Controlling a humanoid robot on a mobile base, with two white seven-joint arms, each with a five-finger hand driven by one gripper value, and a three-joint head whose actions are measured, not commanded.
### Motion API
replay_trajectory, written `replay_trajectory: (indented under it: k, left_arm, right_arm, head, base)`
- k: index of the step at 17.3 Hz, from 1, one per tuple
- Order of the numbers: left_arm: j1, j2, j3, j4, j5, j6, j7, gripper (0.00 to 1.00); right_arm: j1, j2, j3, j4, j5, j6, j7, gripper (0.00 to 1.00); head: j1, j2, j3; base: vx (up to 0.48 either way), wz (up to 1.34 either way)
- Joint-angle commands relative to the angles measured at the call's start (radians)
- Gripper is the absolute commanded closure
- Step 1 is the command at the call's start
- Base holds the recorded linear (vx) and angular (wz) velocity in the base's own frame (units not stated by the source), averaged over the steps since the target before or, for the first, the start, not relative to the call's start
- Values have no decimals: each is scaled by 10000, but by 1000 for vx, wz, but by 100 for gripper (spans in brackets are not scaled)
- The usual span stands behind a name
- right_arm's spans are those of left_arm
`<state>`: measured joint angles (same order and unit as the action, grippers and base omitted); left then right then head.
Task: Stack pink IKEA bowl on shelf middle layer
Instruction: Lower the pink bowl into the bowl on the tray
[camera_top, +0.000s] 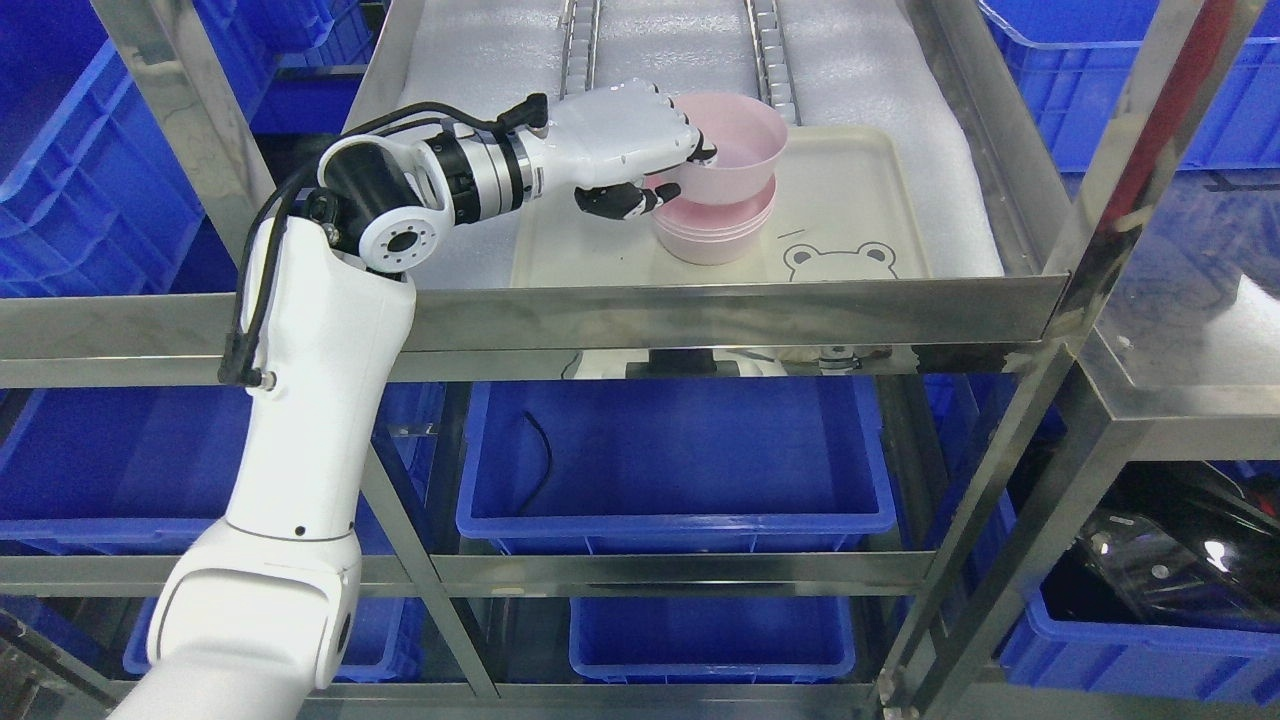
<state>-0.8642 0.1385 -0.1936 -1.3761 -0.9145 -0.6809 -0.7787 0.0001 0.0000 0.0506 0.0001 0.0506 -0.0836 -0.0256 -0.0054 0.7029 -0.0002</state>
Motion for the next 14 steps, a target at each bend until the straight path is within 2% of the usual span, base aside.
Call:
replay_trajectory:
  k: [1, 5, 7, 14]
  left_arm:
    - [252, 211, 156, -353, -74, -63, 71, 95]
    - [37, 57, 95, 200, -288, -63, 86, 95]
    - [52, -34, -12, 292, -304, -63, 87, 89]
    - [36, -418, -150, 676, -518, -78, 286, 84]
  right_arm:
    - [214, -175, 0, -175, 0, 8, -5, 0]
    - [214, -175, 0, -175, 0, 8, -5, 0]
    - [214, -175, 0, -175, 0, 8, -5, 0]
    - [214, -175, 0, -175, 0, 8, -5, 0]
  head:
    - [0, 0, 0]
    - [0, 0, 0]
    - [0, 0, 0]
    - [0, 0, 0]
  base:
    - [0, 0]
    - [0, 0]
    - [0, 0]
    - [0, 0]
